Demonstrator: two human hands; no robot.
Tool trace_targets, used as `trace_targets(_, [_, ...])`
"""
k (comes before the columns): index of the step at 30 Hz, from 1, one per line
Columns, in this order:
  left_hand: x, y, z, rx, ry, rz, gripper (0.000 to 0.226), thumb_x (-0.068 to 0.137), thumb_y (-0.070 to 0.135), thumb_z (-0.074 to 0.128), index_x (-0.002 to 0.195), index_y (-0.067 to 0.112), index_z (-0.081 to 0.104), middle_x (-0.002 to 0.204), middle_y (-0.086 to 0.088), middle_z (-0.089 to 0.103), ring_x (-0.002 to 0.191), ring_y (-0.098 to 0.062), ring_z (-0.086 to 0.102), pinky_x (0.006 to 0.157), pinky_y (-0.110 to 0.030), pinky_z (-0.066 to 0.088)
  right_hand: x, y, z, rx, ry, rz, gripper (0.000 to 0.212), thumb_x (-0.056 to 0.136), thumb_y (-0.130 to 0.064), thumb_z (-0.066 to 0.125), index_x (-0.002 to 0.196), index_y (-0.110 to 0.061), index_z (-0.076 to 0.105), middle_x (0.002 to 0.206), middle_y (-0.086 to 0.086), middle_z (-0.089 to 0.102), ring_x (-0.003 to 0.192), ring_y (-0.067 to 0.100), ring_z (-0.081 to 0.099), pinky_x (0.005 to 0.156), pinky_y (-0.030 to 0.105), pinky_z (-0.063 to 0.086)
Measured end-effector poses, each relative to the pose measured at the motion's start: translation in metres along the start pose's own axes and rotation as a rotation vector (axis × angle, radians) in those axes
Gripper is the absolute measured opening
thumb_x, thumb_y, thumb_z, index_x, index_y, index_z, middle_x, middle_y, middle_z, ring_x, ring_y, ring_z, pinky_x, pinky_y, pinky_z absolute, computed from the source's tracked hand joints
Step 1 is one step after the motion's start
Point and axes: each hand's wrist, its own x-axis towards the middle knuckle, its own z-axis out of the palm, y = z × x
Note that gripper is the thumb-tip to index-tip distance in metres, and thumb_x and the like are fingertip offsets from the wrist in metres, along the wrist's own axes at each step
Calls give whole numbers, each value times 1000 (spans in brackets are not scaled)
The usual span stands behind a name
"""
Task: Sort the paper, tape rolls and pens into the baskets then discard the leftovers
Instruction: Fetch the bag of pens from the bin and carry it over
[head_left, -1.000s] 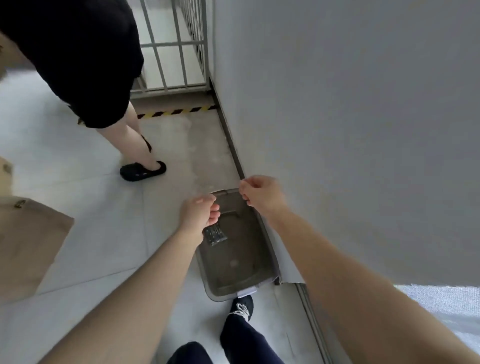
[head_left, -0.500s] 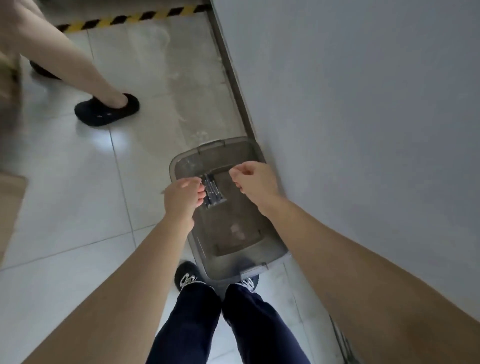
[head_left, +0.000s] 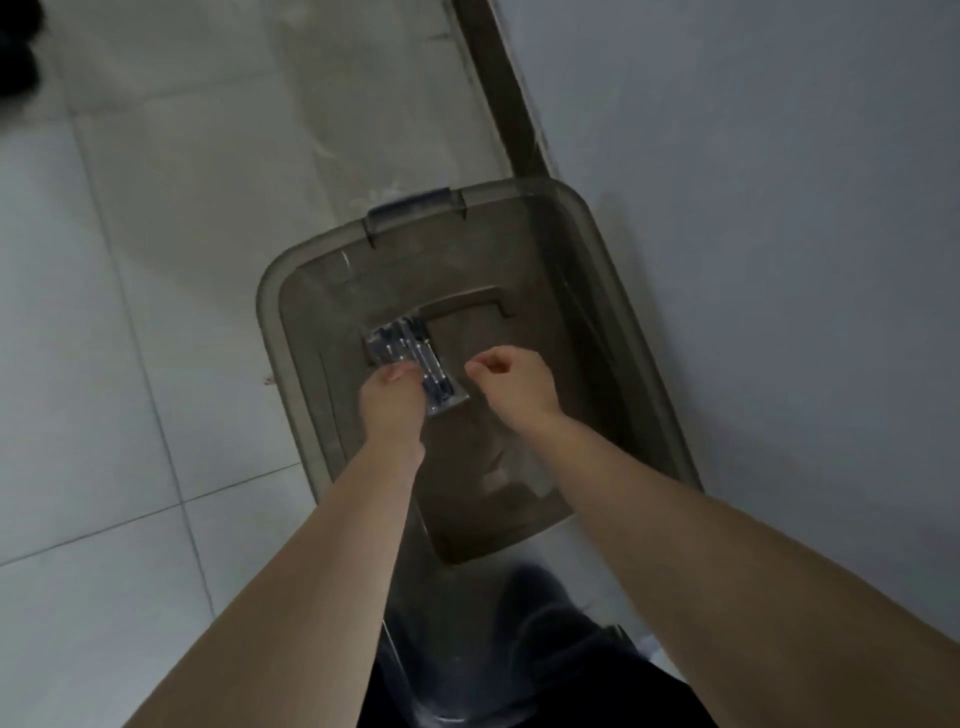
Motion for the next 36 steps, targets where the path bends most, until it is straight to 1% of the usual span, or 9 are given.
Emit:
trace_targets(2, [28,-17,8,40,-11,-20,23,90,8,43,91,13,66,97,-12,63,91,-25,59,78,-33,44,23,17,17,-16,-20,15,18,89,-27,63,102,-19,71,99,-3,70,89,9,60,76,23,42])
trace_targets(5, [61,-41,16,-17,-1,-74,26,90,8,47,109,14,63,111,-10,66,104,-28,61,97,-43,48,54,39,43,-7,-68,51,25,91,-24,60,113,-16,68,114,2,69,101,15,62,84,25,44])
trace_targets(9, [87,-63,26,21,32,7,47,81,-3,45,122,17,57,116,-10,66,103,-27,63,96,-41,51,81,63,72,42,-134,109,34,94,-17,52,127,-14,59,128,6,63,116,20,58,88,20,38])
trace_targets(13, [104,-74,36,55,34,30,71,76,-5,45,141,23,37,131,-9,56,114,-29,56,98,-46,49,95,77,90,114,-130,125,36,95,-11,49,131,-10,55,130,10,61,114,20,56,87,21,38])
trace_targets(18, [120,-75,36,30,96,-16,59,77,6,51,134,20,44,131,-12,53,115,-33,56,96,-49,50,103,77,96,113,-100,133,36,93,-11,51,127,-9,58,124,10,65,105,17,59,81,18,39])
trace_targets(22, [113,-70,36,1,119,2,30,82,5,48,107,16,61,120,-17,59,100,-36,63,86,-53,55,105,74,90,99,1,120,32,89,-15,58,120,-13,65,116,6,69,100,15,63,77,17,39])
trace_targets(24, [105,-63,36,-27,118,40,33,83,-3,44,97,19,64,110,-16,66,93,-34,67,80,-53,57,102,69,84,99,43,91,24,87,-14,62,109,-14,69,106,3,71,88,10,60,73,18,40])
trace_targets(31, [46,-40,21,-34,68,113,34,91,0,50,104,29,61,97,2,68,94,-21,67,90,-46,55,52,44,49,174,141,62,6,84,-21,69,84,-26,65,81,-9,64,79,10,60,70,20,42])
trace_targets(36, [-25,-11,-3,40,89,201,42,88,-4,54,122,21,57,95,5,67,94,-17,67,84,-40,57,-12,9,12,236,176,86,3,84,-22,68,85,-25,67,83,-12,67,81,9,64,74,27,53])
